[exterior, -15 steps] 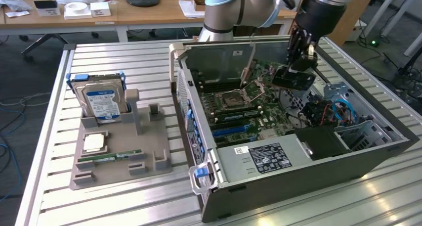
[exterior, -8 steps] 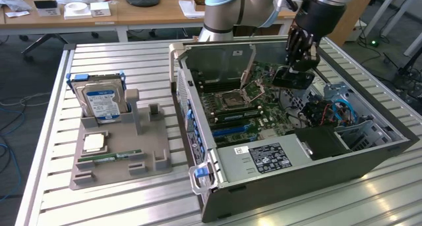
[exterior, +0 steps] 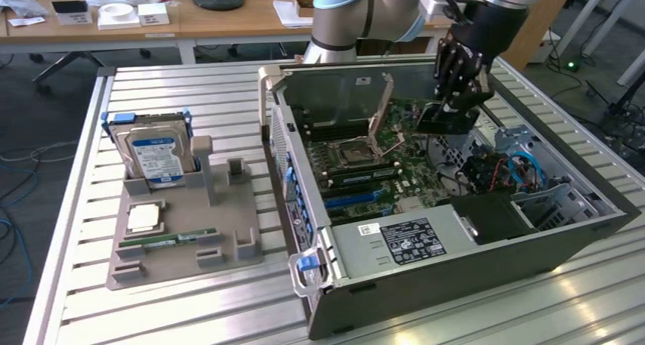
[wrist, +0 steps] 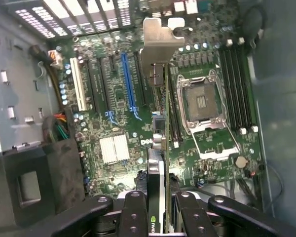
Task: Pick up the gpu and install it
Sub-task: 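Insert the gpu into the slot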
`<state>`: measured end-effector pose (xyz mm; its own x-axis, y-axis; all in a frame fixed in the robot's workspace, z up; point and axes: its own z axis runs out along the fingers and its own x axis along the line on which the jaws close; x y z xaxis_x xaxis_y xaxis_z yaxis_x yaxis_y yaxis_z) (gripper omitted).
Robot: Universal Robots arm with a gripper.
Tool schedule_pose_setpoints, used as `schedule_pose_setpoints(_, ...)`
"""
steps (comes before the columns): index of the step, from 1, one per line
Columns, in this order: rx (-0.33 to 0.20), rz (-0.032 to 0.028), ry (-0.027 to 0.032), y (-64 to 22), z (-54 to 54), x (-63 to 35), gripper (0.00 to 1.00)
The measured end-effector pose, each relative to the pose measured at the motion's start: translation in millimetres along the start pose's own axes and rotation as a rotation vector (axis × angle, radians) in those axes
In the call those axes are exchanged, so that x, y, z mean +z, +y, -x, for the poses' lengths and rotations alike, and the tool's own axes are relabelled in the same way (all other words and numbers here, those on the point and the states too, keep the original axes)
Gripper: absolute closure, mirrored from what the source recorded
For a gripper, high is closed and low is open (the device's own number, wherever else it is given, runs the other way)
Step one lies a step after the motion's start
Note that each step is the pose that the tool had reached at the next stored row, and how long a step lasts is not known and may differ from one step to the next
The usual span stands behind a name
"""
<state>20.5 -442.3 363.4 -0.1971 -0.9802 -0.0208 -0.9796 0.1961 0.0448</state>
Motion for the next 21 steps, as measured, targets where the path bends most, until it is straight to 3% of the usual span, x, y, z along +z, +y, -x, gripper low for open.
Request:
schedule_pose_setpoints(10, -0.137, 0.0024, 0.0091, 0.0, 0.0, 0.5, 0.73)
schedule_pose_setpoints(15, -0.145, 0.0021, 0.0099, 1.5, -0.2, 1.3, 0.73)
schedule_pose_setpoints(17, -0.145, -0.003, 0.0111, 4.4, -0.7, 2.9, 0.73)
schedule_pose_setpoints(21, -0.145, -0.0266, 0.009, 10.6, -1.6, 6.9, 0.73)
